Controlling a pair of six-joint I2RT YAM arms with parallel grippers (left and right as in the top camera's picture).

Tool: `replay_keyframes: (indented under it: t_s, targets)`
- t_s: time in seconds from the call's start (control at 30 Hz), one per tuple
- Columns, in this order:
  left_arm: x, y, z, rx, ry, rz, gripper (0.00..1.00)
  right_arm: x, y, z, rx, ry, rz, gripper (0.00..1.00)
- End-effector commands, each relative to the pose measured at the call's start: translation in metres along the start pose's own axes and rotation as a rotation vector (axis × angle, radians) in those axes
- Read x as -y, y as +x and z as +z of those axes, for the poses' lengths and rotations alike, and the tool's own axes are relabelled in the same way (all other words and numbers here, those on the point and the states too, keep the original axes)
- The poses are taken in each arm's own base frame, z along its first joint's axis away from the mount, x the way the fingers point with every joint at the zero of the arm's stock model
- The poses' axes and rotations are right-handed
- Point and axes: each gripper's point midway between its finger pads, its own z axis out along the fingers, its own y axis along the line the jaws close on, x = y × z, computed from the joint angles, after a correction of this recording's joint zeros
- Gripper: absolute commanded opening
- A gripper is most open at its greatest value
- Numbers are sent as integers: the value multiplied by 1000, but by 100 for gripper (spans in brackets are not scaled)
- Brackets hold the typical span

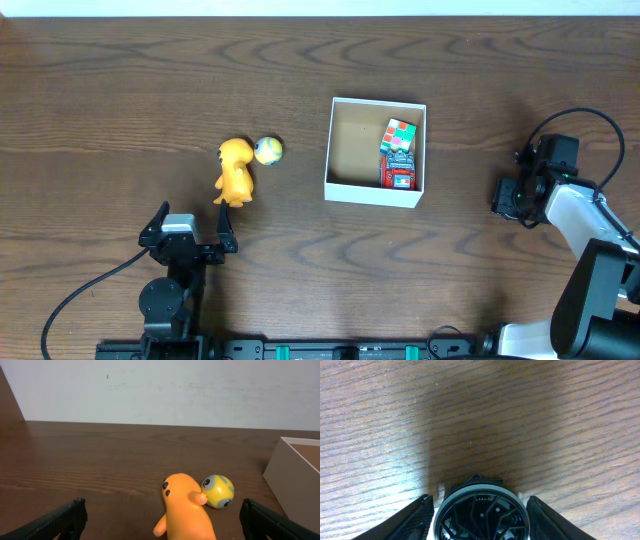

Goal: Pack container
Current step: 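Close the right gripper on the black wheel and lift it, then carry the wheel left into the white box and lower it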

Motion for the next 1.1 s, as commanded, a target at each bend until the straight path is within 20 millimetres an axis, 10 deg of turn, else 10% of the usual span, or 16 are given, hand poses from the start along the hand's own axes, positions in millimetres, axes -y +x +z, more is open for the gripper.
replay_keyframes:
  t_s: [0.0, 0.43, 0.73, 1.07]
  targets:
    - [-4, 17, 1, -54, -18, 6, 98, -1, -3, -2, 7, -16, -2, 61]
    - [-4, 17, 1, -54, -18, 6, 98, -3, -14, -14, 49, -28, -3, 51]
    - [-4, 17, 1, -54, -18, 6, 98, -25, -50, -76, 244, -151, -22, 49]
    - [-4, 17, 1, -54, -18, 6, 98, -102, -62, -155, 457, -341, -219, 44]
